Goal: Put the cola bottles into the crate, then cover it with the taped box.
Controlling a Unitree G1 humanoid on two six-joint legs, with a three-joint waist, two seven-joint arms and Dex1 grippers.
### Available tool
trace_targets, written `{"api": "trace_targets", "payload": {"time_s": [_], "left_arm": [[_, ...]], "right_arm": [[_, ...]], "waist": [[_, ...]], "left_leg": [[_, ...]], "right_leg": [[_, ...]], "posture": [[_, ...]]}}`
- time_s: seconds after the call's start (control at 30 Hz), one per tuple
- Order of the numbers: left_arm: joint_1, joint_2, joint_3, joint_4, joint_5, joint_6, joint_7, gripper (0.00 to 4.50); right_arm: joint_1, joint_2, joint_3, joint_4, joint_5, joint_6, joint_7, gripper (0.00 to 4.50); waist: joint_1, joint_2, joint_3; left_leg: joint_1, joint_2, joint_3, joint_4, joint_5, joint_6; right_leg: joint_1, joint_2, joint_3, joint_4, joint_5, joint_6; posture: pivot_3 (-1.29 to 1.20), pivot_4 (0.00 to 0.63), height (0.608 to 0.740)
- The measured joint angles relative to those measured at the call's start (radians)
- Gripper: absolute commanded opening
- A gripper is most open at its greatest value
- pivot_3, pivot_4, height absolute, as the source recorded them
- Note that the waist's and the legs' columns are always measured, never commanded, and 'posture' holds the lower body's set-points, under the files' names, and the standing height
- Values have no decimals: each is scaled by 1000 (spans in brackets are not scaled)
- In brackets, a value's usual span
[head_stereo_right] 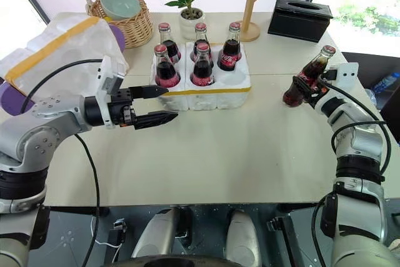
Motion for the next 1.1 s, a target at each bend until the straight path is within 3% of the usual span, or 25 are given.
{"api": "trace_targets", "payload": {"time_s": [0.27,0.43,0.6,0.77,1.1], "left_arm": [[-14,0,0,2,1,-1,8,4500],[-15,0,1,7,1,-6,16,4500],[-16,2,2,37,22,-37,16,4500],[-16,10,3,50,35,-45,15,4500],[-16,18,12,51,50,-67,18,4500]], "right_arm": [[7,14,-5,-166,72,106,10,2615],[-118,38,-2,-359,182,228,-3,2615],[-225,122,62,-428,213,277,-24,2615],[-193,173,159,-416,174,279,-10,2615],[-118,153,356,-385,-50,130,68,2615]], "waist": [[-6,7,4],[-19,8,5],[-19,8,5],[-14,8,5],[-22,8,5]], "left_leg": [[-1,0,1,0,0,0],[-1,0,1,-1,0,0],[-1,0,0,-1,0,0],[-2,-1,0,-1,0,0],[-2,0,0,-1,0,0]], "right_leg": [[-2,0,0,1,0,0],[-3,0,0,1,0,0],[-2,0,0,1,0,0],[-2,-1,0,1,0,0],[-3,0,0,1,0,1]], "posture": [[0,150,736],[0,150,736],[0,150,736],[0,150,736],[0,150,736]]}}
